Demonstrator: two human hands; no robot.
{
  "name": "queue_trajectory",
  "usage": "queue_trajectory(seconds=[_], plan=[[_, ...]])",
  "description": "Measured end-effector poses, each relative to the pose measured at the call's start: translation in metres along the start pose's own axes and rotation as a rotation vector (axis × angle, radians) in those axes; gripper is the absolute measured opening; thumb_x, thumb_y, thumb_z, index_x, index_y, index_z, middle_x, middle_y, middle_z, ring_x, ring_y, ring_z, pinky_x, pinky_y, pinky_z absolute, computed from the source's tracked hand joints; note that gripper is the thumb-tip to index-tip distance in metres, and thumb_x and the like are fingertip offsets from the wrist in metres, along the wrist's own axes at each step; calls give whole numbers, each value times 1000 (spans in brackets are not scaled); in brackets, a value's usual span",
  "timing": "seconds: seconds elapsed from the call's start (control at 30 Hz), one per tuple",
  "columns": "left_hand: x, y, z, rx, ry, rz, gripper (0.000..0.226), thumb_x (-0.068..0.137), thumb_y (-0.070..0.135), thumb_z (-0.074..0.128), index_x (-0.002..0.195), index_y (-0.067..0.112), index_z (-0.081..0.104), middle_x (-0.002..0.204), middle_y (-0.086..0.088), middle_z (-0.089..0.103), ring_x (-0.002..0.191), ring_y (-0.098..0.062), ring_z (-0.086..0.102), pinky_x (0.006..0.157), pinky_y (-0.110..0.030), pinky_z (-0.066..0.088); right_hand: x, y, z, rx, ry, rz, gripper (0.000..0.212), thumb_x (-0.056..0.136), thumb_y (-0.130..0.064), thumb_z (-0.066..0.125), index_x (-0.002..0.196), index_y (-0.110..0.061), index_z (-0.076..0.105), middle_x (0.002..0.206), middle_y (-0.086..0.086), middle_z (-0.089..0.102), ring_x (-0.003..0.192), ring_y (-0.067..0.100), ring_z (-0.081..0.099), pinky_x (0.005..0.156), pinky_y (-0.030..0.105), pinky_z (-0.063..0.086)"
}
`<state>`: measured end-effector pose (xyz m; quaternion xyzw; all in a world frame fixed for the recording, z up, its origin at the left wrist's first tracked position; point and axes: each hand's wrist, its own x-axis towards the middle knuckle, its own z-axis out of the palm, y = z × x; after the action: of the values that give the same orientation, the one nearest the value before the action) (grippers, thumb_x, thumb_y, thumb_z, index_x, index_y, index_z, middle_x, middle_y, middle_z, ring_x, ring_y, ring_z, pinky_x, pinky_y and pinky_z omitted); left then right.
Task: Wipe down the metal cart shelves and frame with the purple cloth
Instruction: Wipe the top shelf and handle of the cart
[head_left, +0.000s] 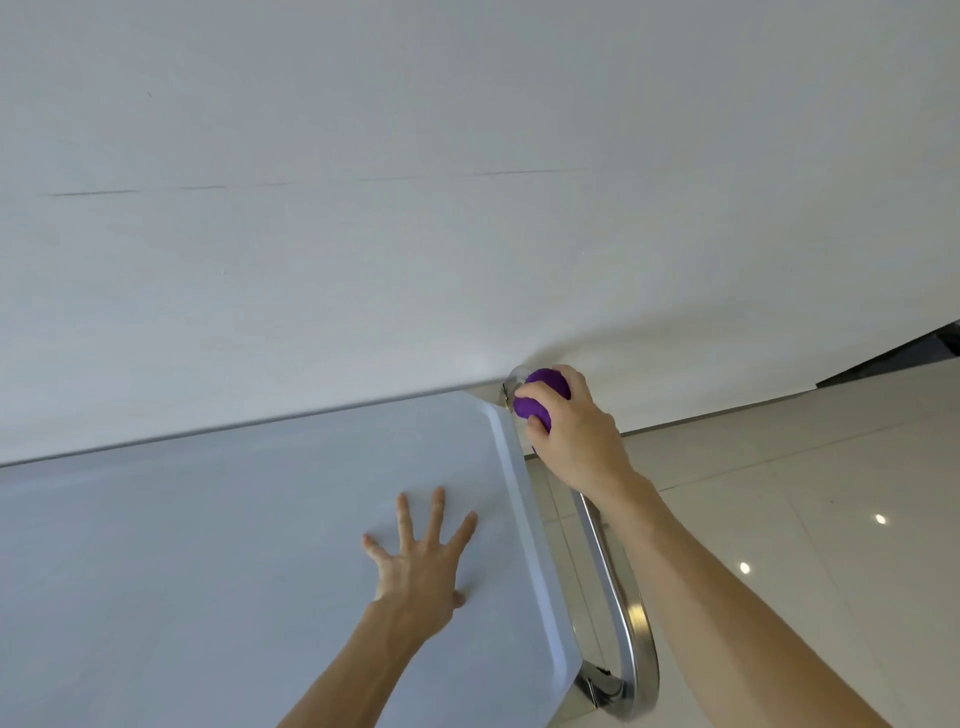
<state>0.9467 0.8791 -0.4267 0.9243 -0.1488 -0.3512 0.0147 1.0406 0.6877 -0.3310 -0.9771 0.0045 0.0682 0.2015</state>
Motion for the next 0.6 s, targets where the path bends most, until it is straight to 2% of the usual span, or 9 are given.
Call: queue_trajectory(seconds=[0.07,0.13,0.23,0.3,0.4,0.47,0.6], plan=[[1,0,1,0,-5,-11,95,91,48,59,150,43,-16,158,-3,-33,140,-48,-29,102,-79,16,37,-3,-6,28,-114,65,27,90,-26,56,115,-35,61,134,-2,47,104,28,60,83,33,47],[2,0,2,-4,-20,-16,96,91,47,60,150,43,-16,157,-3,-34,140,-47,-30,103,-79,15,71,-7,-10,35,-261,121,27,86,-24,55,107,-37,65,121,-3,60,100,24,60,78,29,44],[2,1,-1,-23,-38,-19,96,91,46,61,150,44,-16,157,-1,-35,140,-45,-32,103,-79,14,104,-11,-10,-30,-443,157,30,81,-19,53,101,-35,69,111,-5,66,98,22,62,79,30,53],[1,1,-5,-38,-52,-23,96,92,44,61,150,45,-14,157,0,-34,141,-44,-31,104,-79,14,109,-11,-7,-47,-467,154,31,80,-17,52,99,-35,69,109,-6,67,98,22,63,84,33,56],[-1,3,-10,-59,-65,-26,95,91,42,63,151,46,-12,158,1,-33,141,-43,-31,104,-78,15,96,-4,-6,22,-366,111,28,83,-21,54,102,-36,68,115,-7,63,98,18,58,76,28,45],[-1,3,-13,-71,-65,-26,95,91,42,63,151,46,-11,158,1,-33,141,-43,-31,104,-78,16,75,1,-6,96,-246,71,27,86,-23,55,106,-37,66,121,-5,58,100,19,58,78,27,40],[-5,3,-16,-96,-68,-17,95,91,41,63,151,46,-10,158,2,-32,141,-43,-31,104,-78,14,3,8,1,123,5,-65,31,89,-20,60,118,-31,62,145,1,37,112,28,56,85,38,52]])
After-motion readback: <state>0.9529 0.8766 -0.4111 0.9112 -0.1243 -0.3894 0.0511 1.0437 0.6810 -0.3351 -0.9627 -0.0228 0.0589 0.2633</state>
